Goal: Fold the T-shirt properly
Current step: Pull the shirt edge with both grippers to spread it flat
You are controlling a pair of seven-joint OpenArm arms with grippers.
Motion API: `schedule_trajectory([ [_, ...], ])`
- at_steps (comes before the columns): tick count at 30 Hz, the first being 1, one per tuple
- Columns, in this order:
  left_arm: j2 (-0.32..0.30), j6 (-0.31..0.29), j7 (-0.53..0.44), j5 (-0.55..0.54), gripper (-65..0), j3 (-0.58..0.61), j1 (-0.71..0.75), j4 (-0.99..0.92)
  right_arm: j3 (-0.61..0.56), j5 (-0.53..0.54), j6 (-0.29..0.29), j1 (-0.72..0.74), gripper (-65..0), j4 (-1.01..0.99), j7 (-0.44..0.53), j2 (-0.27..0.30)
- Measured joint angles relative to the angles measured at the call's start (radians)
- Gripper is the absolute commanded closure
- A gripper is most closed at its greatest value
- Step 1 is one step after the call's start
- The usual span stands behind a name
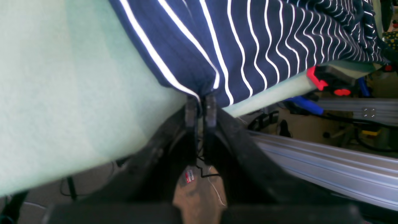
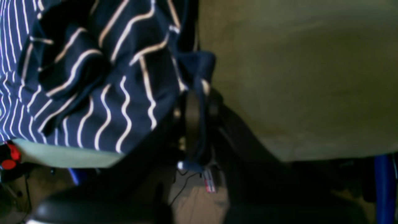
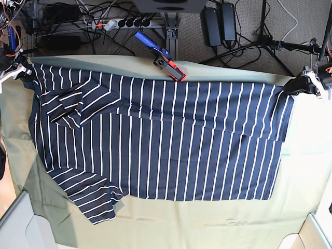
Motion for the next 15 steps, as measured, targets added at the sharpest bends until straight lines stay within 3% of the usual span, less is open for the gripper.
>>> schedule_trajectory([
  [15,0.0,0.0,-0.034,0.0,0.0,0.0,0.035,0.0,0.001,-0.035,0.0,0.0,0.0,0.0,-0.016,0.0],
])
